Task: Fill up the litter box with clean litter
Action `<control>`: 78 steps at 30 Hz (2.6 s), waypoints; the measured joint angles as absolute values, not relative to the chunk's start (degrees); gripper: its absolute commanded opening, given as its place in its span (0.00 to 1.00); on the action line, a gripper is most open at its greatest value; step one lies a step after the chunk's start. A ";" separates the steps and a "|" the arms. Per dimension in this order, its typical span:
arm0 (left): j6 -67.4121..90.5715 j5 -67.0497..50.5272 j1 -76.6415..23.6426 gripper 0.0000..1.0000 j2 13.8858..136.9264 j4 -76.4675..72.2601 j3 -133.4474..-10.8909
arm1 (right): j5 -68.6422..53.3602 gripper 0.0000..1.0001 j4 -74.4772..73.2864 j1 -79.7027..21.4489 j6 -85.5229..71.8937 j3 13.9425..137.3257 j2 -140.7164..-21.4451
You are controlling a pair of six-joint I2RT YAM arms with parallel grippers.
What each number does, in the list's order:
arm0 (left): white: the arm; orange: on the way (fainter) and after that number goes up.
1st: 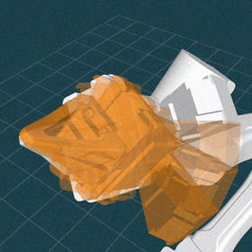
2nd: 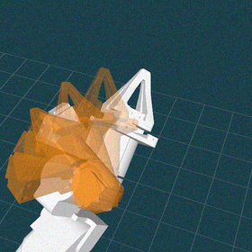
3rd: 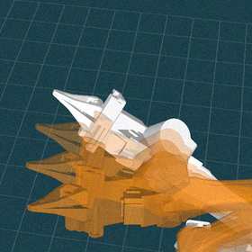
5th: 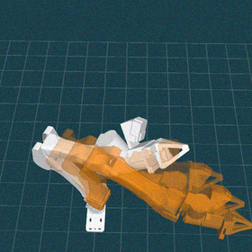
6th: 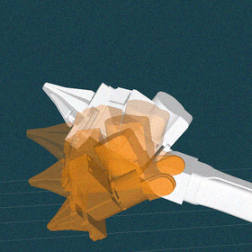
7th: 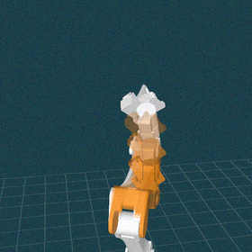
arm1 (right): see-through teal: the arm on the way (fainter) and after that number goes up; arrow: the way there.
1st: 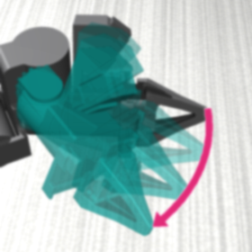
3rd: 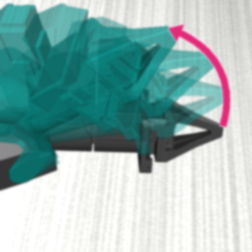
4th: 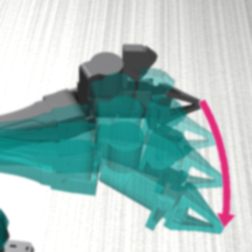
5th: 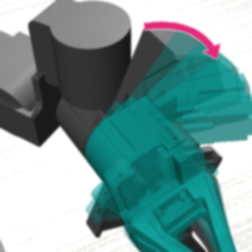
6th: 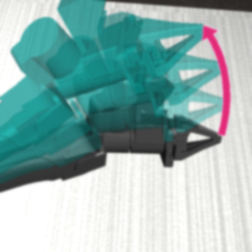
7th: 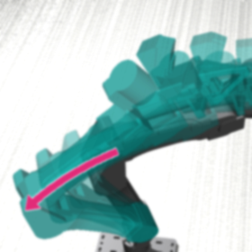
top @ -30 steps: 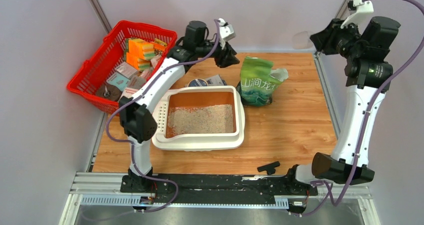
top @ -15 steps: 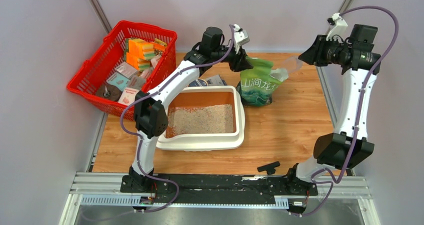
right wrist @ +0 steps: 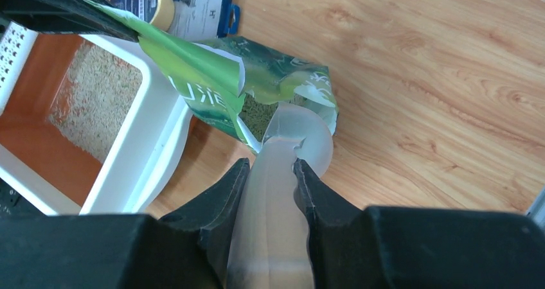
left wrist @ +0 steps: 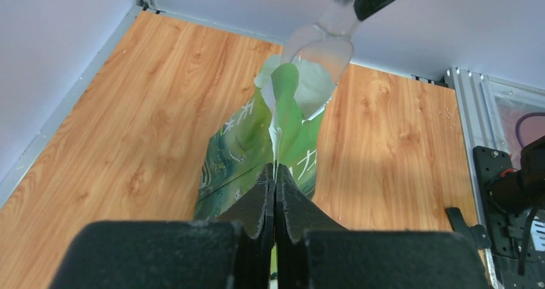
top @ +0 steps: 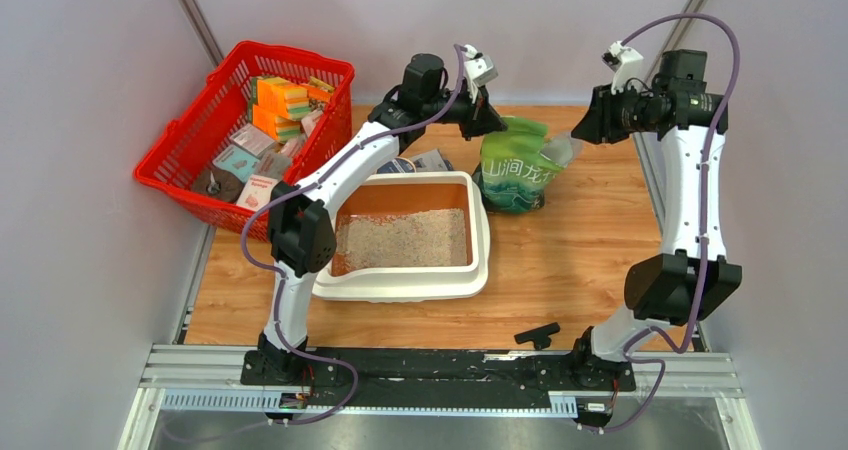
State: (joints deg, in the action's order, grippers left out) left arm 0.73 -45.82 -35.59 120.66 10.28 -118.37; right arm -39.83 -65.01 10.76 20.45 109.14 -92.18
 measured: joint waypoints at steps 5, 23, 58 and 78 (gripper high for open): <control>1.69 -45.89 -35.59 0.00 120.66 10.17 -118.34 | -38.57 0.00 -68.86 9.37 24.27 111.66 -95.64; 6.20 -45.10 -35.86 0.00 120.64 10.28 -118.34 | -25.26 0.00 -55.75 3.84 9.50 98.10 -95.35; 4.99 -43.66 -35.99 0.00 120.27 9.54 -117.38 | -55.27 0.00 -27.86 13.50 -30.28 75.90 -94.54; 4.14 -43.05 -35.79 0.00 119.90 10.83 -117.38 | -67.42 0.00 -19.35 26.02 -42.22 70.57 -90.78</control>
State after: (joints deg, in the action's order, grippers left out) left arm 4.14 -43.05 -35.79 119.90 10.83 -117.38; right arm -67.42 -19.35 26.02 -42.22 70.57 -90.78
